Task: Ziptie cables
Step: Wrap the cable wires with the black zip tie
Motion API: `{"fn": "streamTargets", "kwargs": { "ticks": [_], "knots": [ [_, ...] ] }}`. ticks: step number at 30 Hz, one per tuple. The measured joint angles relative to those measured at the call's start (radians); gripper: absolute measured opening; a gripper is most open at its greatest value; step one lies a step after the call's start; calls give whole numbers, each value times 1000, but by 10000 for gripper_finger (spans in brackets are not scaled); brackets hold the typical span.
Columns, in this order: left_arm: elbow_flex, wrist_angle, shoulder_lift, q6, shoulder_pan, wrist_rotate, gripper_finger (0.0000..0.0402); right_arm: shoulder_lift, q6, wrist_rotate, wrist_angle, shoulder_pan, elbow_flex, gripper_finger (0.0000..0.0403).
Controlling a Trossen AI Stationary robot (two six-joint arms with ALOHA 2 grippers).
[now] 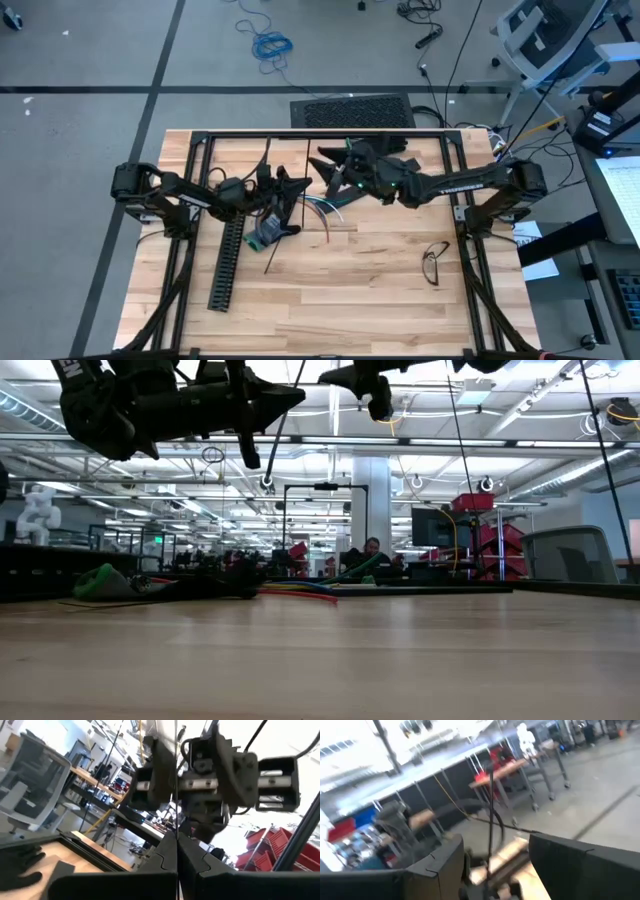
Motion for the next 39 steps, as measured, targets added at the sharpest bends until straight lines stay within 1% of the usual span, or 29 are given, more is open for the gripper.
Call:
{"fn": "streamTargets", "kwargs": {
  "ticks": [3, 7, 10, 18, 21, 25, 29, 33, 39],
  "knots": [
    [0, 0, 0, -4, -1, 2, 0, 1, -12, -5, 11, -17, 13, 208],
    [0, -1, 0, -4, -4, 2, 0, -4, 6, -73, -14, -42, 31, 208],
    [0, -1, 0, -5, -6, 2, 0, -6, 19, -79, -60, -59, 38, 208],
    [0, -2, 0, -6, -12, 2, 0, -4, 35, -79, -64, -74, 39, 207],
    [0, -2, 0, -6, -13, 2, 0, -4, 47, -80, -61, -73, 39, 195],
    [0, -3, 0, -6, -13, 2, 0, -4, 47, -80, -59, -74, 39, 167],
    [0, -3, 0, -6, -13, 2, 0, -4, 55, -106, -56, -74, 39, 144],
    [0, -6, 0, -6, -13, 1, 0, -4, 70, -127, -53, -74, 39, 138],
    [0, -11, 0, -6, -13, 0, 0, -4, 78, -145, -48, -74, 40, 144]
  ]
}}
